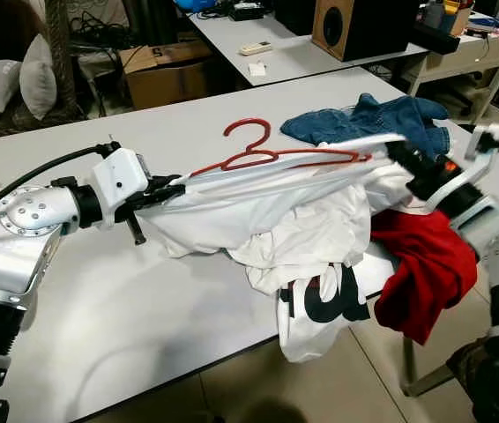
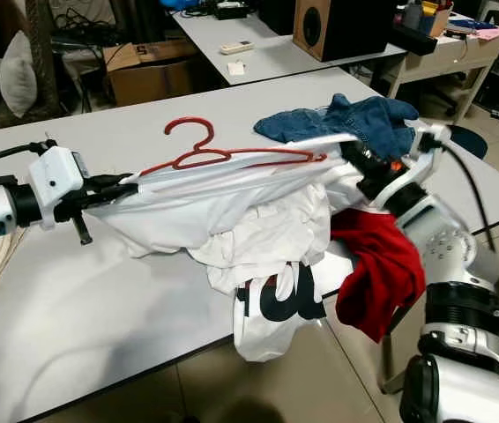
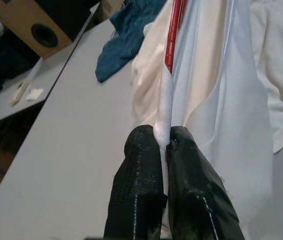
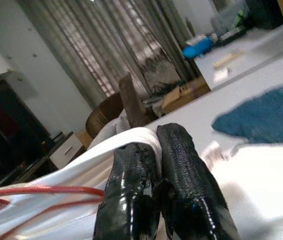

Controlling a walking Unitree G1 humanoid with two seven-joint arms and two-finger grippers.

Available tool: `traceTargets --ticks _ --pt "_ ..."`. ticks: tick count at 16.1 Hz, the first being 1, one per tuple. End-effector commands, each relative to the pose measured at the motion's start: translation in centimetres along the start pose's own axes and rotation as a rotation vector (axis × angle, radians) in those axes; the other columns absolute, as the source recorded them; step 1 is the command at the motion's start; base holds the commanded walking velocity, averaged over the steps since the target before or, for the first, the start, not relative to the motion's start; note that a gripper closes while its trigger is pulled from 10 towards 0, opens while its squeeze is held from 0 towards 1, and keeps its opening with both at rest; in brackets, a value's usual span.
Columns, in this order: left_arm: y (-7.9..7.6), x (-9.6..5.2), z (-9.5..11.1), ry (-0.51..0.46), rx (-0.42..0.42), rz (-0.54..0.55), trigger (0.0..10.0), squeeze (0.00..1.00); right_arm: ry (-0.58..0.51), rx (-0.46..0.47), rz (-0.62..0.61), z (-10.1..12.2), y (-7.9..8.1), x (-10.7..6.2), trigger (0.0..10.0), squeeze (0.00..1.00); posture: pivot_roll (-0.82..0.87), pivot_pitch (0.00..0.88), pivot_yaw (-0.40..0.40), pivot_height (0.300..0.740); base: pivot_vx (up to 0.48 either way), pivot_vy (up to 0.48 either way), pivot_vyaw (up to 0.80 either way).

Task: Hang hanger

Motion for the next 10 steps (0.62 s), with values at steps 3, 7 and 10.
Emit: traceTargets --ticks 3,7,10 --pt "0.9 -1.4 -2.9 0.182 -0.071 0.046 0.0 0.0 -0.107 -0.122 -0.052 4.4 0.7 -1.1 0.0 0.0 0.03 0.0 0.065 0.74 0.0 0.0 0.0" --pt "0.4 -0.3 -2.1 0.215 -0.048 -0.056 0.0 0.0 0.007 -0.308 0.024 3.7 4.5 0.6 0.0 0.0 0.03 0.0 0.078 0.74 0.0 0.0 0.0" --pt "1.7 0.3 -0.1 0.154 -0.02 -0.009 0.0 0.0 0.241 -0.736 -0.1 -0.5 3.4 1.0 0.0 0.0 0.03 0.0 0.081 0.74 0.0 0.0 0.0"
Point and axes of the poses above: a point about 5 cm out from each wrist's last joint towards the gripper, its own x axis pointing out of the wrist towards the gripper, its own z axis along the axis of the wrist's last joint, y = z × x, the point moved 4 cm from there along x, pointing out of the wrist towards the gripper, and after that the axes turned 2 degrees about x, right-handed, at the moved point
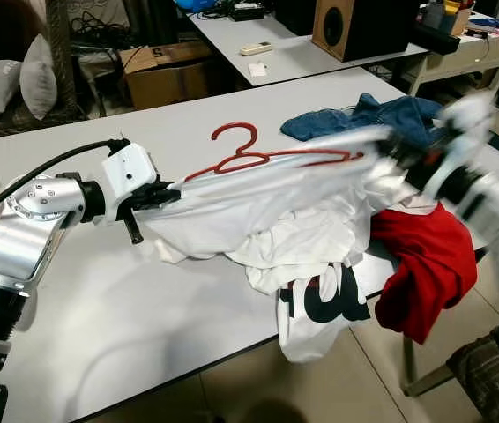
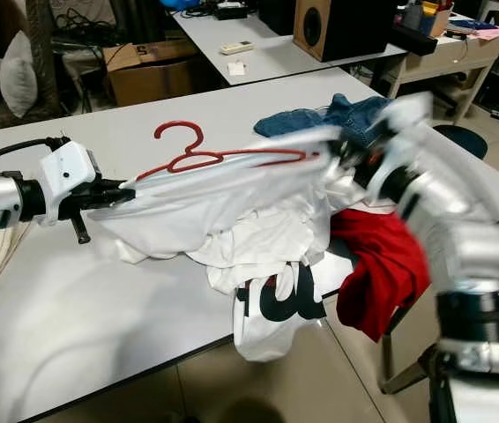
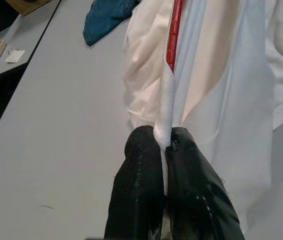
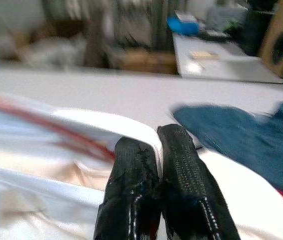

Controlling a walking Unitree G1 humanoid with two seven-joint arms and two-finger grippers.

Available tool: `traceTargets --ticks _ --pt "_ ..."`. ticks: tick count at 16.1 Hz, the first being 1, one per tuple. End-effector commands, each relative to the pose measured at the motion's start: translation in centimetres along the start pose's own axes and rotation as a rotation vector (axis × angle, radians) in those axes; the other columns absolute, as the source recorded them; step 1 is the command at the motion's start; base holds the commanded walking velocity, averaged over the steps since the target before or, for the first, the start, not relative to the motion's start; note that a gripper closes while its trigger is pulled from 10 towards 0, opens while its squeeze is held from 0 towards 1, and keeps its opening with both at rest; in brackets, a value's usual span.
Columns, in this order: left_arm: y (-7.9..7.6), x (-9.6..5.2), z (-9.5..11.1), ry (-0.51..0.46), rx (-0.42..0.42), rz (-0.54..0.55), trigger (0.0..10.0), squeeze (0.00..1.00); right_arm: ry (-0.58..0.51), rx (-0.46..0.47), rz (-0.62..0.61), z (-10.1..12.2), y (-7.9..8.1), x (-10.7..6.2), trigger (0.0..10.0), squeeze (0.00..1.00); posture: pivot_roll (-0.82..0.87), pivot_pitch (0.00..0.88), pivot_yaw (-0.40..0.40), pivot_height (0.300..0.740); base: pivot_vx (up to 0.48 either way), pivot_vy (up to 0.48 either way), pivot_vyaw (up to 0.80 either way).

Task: Hang hanger

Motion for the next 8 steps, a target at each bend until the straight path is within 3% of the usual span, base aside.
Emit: traceTargets --ticks 1,3,5,8 --pt "1.1 -0.3 0.5 0.006 0.01 0.047 0.0 0.0 -0.012 -0.129 -0.035 0.8 0.5 0.2 0.0 0.0 0.03 0.0 0.081 0.74 0.0 0.0 0.0" --pt "1.3 0.0 1.8 -0.043 0.031 0.049 0.0 0.0 -0.024 -0.166 -0.002 0.5 2.8 1.5 0.0 0.0 0.03 0.0 0.084 0.74 0.0 0.0 0.0" --pt "1.5 0.2 2.6 -0.077 0.029 0.057 0.0 0.0 -0.036 -0.242 -0.023 0.2 3.6 2.4 0.0 0.0 0.03 0.0 0.084 0.74 0.0 0.0 0.0" --pt "0.3 0.8 2.6 -0.069 0.044 -0.006 0.0 0.0 -0.156 -0.25 -0.03 2.2 5.7 3.6 0.0 0.0 0.04 0.0 0.086 0.74 0.0 0.0 0.0"
Point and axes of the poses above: a point about 5 cm out from each wrist's last joint towards the gripper, its own x axis pointing out of the wrist towards the gripper, its own z axis along the axis of the wrist's last joint, y = z × x, the point moved 4 cm from there along x, pointing out of the wrist towards the gripper, and after that the axes turned 2 degrees about x, right-handed, at the moved point
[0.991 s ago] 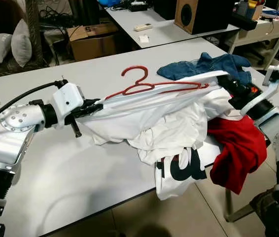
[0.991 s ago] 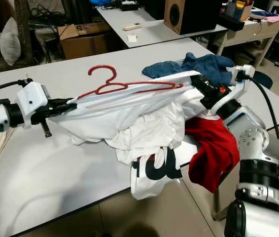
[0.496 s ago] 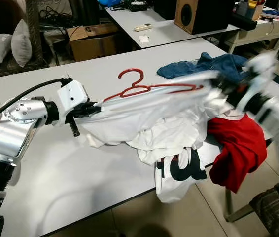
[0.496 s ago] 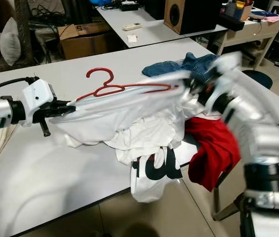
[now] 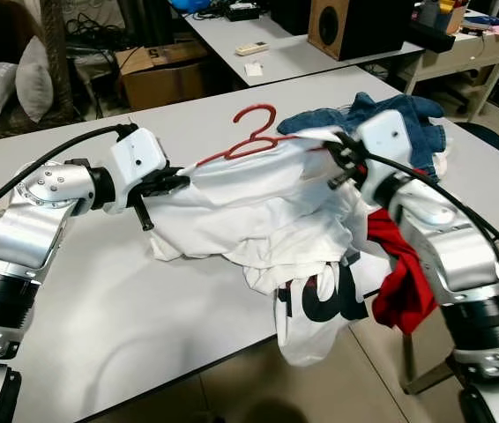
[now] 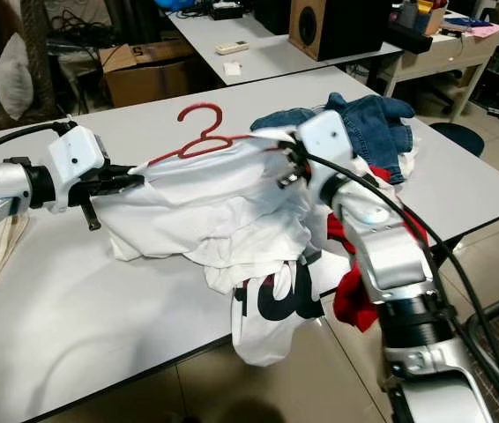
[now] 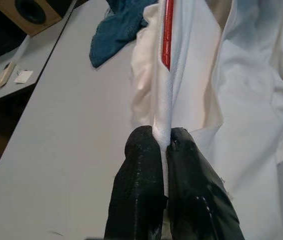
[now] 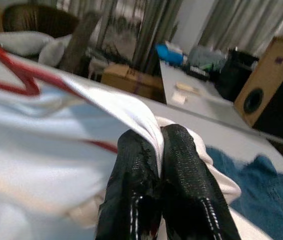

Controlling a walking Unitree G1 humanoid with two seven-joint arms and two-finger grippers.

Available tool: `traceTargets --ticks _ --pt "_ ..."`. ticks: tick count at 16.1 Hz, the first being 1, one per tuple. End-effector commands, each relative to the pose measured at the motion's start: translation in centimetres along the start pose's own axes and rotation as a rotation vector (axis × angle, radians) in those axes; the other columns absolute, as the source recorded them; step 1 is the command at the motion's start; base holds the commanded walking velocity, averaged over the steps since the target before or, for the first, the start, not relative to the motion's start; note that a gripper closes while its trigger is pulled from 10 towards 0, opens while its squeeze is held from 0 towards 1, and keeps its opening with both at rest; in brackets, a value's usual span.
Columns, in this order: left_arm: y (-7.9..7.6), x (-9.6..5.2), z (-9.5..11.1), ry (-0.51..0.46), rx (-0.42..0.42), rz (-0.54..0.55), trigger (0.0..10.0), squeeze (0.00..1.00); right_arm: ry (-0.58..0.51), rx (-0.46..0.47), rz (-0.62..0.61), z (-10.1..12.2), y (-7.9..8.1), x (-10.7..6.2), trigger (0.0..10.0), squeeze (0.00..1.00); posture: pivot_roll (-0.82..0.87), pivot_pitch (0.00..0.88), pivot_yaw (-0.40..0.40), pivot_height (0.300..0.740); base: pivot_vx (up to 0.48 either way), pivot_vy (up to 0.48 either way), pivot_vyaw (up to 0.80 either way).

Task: Hang hanger

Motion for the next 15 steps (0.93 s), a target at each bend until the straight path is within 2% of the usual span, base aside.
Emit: traceTargets --ticks 1,4,6,9,10,11,12,13,15 --pt "-0.2 0.2 0.6 -0.011 0.027 -0.015 0.0 0.0 -0.086 -0.015 0.011 2.0 0.4 0.3 0.0 0.0 0.04 0.0 0.087 0.74 0.0 0.0 0.0" --pt "-0.6 0.1 -0.1 0.02 0.033 -0.045 0.0 0.0 -0.198 -0.005 -0.012 4.2 -0.3 0.0 0.0 0.0 0.04 0.0 0.093 0.74 0.0 0.0 0.0" --pt "-1.0 -0.2 -0.6 0.035 0.032 -0.074 0.0 0.0 -0.307 0.01 -0.012 6.5 -1.3 -0.7 0.0 0.0 0.04 0.0 0.093 0.74 0.0 0.0 0.0" --pt "0.3 -0.7 -0.2 0.011 0.033 -0.03 0.0 0.0 -0.402 0.026 0.022 8.7 -1.6 -1.2 0.0 0.0 0.03 0.0 0.093 0.74 0.0 0.0 0.0" --pt "1.8 -1.8 0.7 -0.046 0.042 -0.014 0.0 0.0 -0.442 0.039 0.008 9.9 -2.5 -1.4 0.0 0.0 0.03 0.0 0.09 0.74 0.0 0.0 0.0" --pt "2.2 -2.2 1.0 -0.068 0.044 -0.012 0.0 0.0 -0.449 0.04 0.005 10.2 -2.8 -1.5 0.0 0.0 0.03 0.0 0.088 0.74 0.0 0.0 0.0" --pt "3.3 -4.2 0.8 -0.066 0.035 -0.047 0.0 0.0 -0.363 0.001 0.045 8.9 -3.6 -1.7 0.0 0.0 0.04 0.0 0.08 0.74 0.0 0.0 0.0" --pt "3.7 -5.0 0.7 -0.055 0.035 -0.066 0.0 0.0 -0.328 -0.01 0.065 8.4 -3.9 -1.9 0.0 0.0 0.04 0.0 0.078 0.74 0.0 0.0 0.0" --pt "4.2 -7.1 -0.4 0.021 0.033 -0.117 0.0 0.0 -0.233 -0.014 0.139 6.7 -4.5 -3.1 0.0 0.0 0.04 0.0 0.075 0.74 0.0 0.0 0.0"
Point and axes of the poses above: a point about 5 cm out from each wrist's last joint towards the gripper, its own x axis pointing out of the wrist towards the gripper, its own z axis along the axis of the wrist's last joint, y = z × x, the point moved 4 cm from there along x, pointing out of the wrist towards the gripper, and after that the axes turned 2 degrees about x, right-handed, at the moved point
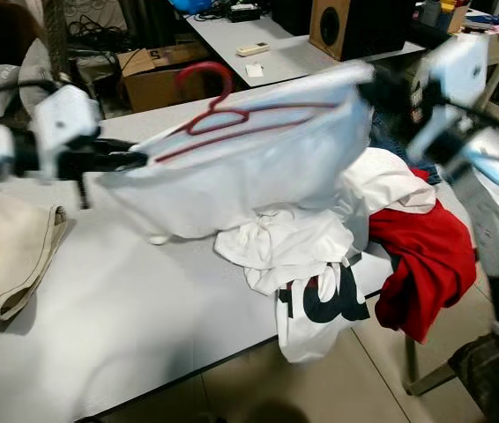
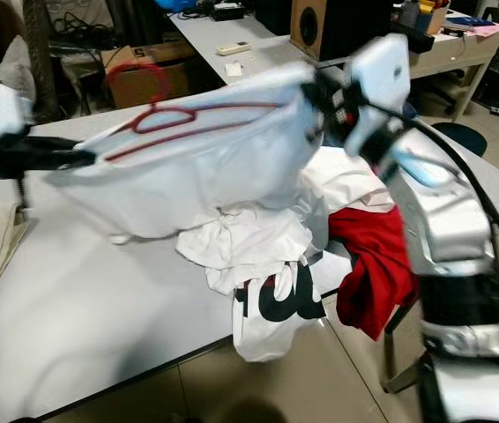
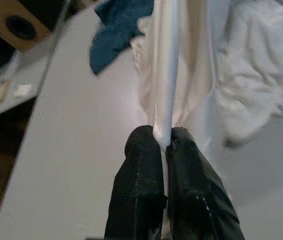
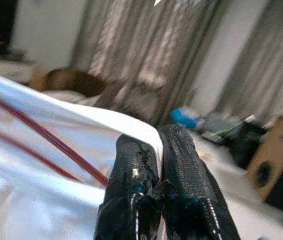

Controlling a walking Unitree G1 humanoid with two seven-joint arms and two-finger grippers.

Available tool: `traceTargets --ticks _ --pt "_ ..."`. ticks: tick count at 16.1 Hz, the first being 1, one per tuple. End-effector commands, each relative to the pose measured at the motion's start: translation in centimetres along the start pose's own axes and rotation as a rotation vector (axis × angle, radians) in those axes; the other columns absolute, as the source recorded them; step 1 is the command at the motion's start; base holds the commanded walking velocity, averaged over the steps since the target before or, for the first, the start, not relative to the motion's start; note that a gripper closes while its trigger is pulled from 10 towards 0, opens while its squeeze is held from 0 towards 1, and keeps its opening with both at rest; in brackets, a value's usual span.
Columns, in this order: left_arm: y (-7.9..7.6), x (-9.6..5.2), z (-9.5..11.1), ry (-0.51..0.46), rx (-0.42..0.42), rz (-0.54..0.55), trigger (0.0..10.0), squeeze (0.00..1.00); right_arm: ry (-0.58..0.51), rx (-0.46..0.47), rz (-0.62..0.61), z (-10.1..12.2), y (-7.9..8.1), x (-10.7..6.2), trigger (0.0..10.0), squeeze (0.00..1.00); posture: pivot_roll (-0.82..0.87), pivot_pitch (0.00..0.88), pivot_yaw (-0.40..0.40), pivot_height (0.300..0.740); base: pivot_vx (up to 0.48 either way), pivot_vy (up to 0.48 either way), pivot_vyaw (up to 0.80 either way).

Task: Hang hanger

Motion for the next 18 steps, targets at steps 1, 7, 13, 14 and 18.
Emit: traceTargets --ticks 1,7,13,14,18 --pt "-0.1 -0.8 -1.1 0.049 -0.034 -0.019 0.0 0.0 -0.001 -0.006 -0.01 0.5 -0.9 -0.8 0.0 0.0 0.04 0.0 0.077 0.74 0.0 0.0 0.0" --pt "-2.4 1.9 -3.1 0.111 -0.075 -0.16 0.0 0.0 -0.042 0.041 0.146 1.8 1.3 -1.6 0.0 0.0 0.03 0.0 0.09 0.74 0.0 0.0 0.0" --pt "-2.8 4.0 -2.1 0.035 -0.092 -0.168 0.0 0.0 0.144 0.039 0.21 -1.8 2.9 -2.5 8.0 0.0 0.02 0.0 0.093 0.74 0.0 0.0 0.0" --pt "-2.8 4.1 -2.0 0.029 -0.092 -0.164 0.0 0.0 0.195 0.058 0.209 -2.6 2.8 -2.8 10.0 0.0 0.02 0.0 0.092 0.74 0.0 0.0 0.0" --pt "-3.0 4.4 -1.2 -0.018 -0.102 -0.172 0.0 0.0 0.195 0.109 0.187 -3.0 2.1 -3.3 10.0 1.0 0.02 0.0 0.091 0.74 0.0 0.0 0.0"
Point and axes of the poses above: a point about 5 cm out from each wrist's last joint towards the gripper, its own x axis pointing out of the wrist towards the gripper, its own z axis along the axis of the wrist's last joint, y = z × x, the point moved 4 cm from there along x, pointing out of the wrist towards the gripper, and after that the axes turned 2 degrees about x, right-handed, at the moved point
